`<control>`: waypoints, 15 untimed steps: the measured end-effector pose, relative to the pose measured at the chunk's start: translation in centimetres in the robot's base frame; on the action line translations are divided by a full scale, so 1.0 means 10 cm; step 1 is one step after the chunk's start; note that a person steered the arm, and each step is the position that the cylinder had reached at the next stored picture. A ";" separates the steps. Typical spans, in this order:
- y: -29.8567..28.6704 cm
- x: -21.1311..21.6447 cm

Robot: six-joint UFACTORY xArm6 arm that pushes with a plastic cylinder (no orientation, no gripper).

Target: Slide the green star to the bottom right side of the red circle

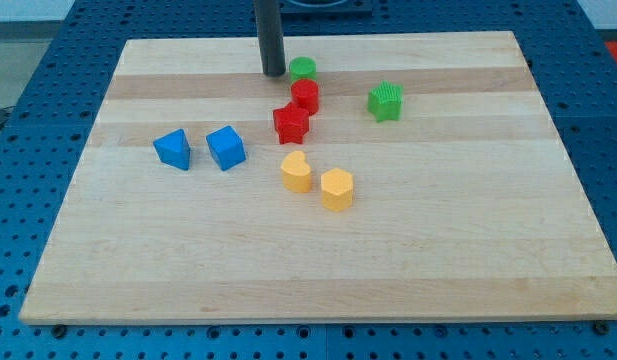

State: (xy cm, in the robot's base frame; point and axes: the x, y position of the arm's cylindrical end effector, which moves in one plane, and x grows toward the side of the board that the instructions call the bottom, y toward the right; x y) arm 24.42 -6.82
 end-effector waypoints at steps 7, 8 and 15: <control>1.47 0.79; 1.16 0.81; 1.04 0.97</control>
State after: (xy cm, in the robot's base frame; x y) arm 34.09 3.54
